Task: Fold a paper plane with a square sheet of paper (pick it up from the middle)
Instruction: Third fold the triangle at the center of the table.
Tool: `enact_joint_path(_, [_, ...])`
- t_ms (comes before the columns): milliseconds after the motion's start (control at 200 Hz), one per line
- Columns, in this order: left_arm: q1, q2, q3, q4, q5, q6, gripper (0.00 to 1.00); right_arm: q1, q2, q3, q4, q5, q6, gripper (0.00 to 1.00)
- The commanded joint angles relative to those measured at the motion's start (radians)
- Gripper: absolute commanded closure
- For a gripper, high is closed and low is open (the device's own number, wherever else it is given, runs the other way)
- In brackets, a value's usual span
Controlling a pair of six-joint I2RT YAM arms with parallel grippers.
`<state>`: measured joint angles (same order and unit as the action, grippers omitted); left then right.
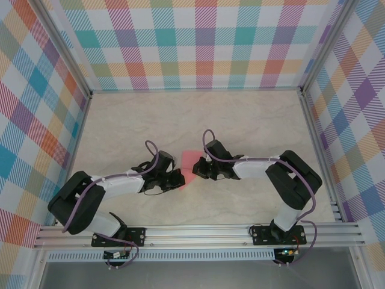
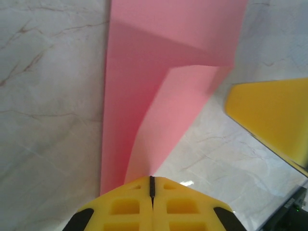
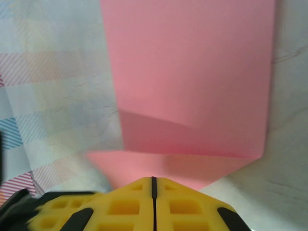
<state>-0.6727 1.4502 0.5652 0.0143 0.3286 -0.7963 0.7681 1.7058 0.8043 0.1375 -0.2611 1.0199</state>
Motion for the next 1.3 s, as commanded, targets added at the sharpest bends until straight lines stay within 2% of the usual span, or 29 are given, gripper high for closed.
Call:
enact_joint_path(0, [-0.01, 0.028, 0.035, 0.013, -0.021, 0.0, 0.98, 0.007, -0.018, 0.01, -0.019, -0.026, -0.039, 0.93])
enact_joint_path(255, [-0.01, 0.036, 0.046, -0.047, -0.099, 0.017, 1.0, 0.02, 0.021, 0.043, -0.035, -0.078, -0.075, 0.93])
enact_joint_path(675, [-0.01, 0.044, 0.059, -0.07, -0.09, 0.031, 1.0, 0.033, 0.135, 0.101, -0.055, -0.098, -0.066, 0.94])
enact_joint_path(800, [-0.009, 0.037, 0.06, -0.061, -0.061, 0.034, 1.0, 0.033, 0.154, 0.101, -0.067, -0.088, -0.061, 0.94])
enact_joint_path(950, [-0.01, 0.037, 0.051, 0.01, 0.044, 0.031, 0.99, 0.033, 0.158, 0.102, -0.067, -0.084, -0.056, 0.94])
enact_joint_path(1295, [-0.011, 0.063, 0.041, -0.098, -0.064, 0.048, 0.99, 0.033, 0.13, 0.101, -0.059, -0.082, -0.073, 0.94])
